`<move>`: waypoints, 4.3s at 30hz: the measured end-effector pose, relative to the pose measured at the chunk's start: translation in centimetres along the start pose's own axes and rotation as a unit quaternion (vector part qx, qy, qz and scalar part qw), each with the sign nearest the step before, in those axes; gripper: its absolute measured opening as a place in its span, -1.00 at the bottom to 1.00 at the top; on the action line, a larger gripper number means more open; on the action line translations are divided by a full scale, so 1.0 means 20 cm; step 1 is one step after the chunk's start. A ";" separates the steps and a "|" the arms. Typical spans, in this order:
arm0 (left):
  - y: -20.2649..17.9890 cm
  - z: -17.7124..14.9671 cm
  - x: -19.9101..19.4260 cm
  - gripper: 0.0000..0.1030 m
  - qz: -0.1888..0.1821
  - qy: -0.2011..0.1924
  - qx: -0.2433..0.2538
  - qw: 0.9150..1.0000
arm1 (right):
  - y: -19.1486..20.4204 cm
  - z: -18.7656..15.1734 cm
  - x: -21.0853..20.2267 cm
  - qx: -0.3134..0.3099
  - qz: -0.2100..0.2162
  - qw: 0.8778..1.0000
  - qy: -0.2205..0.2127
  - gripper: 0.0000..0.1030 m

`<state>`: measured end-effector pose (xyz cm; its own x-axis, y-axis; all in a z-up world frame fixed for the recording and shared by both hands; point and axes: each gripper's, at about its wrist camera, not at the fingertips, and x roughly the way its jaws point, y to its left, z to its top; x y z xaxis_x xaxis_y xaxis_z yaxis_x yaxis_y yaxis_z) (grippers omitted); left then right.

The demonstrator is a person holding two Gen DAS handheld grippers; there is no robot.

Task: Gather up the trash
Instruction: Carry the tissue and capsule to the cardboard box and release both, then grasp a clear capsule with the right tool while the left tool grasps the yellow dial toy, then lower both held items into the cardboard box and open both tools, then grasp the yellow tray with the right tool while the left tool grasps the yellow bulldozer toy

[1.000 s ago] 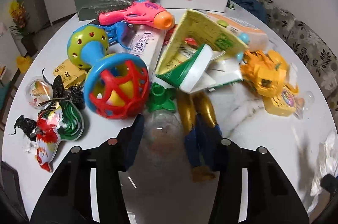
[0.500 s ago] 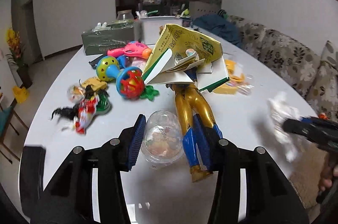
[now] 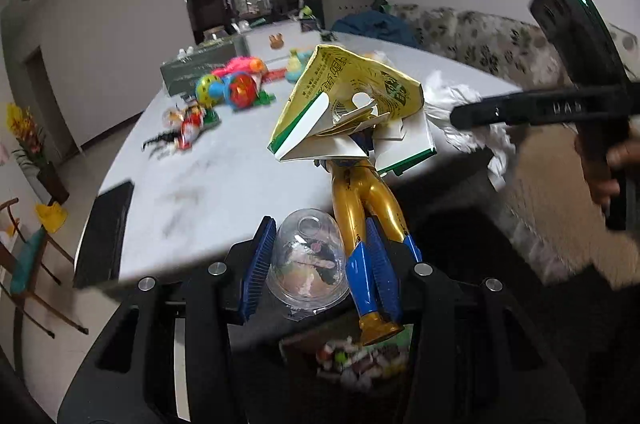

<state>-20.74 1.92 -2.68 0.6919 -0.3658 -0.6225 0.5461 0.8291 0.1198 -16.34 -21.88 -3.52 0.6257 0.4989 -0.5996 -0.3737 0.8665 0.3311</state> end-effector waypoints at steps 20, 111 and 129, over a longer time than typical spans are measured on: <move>0.18 -0.41 0.44 0.47 -0.082 0.181 -0.047 0.979 | -0.04 -0.45 0.41 0.012 0.002 0.980 0.200 0.21; 0.20 0.22 0.32 0.59 -0.028 0.014 -0.061 0.998 | -0.48 0.42 0.18 0.048 -0.138 0.989 0.005 0.19; 0.18 0.51 0.67 0.59 -0.034 0.029 -0.073 0.996 | -1.18 0.93 0.80 0.088 -0.280 0.953 0.072 -0.21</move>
<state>-4.74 -4.28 -2.73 0.6250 -0.4019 -0.6693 0.5135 0.8574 -0.0353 15.30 -33.91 -7.33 0.5885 -0.0390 -0.8076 0.1197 0.9920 0.0393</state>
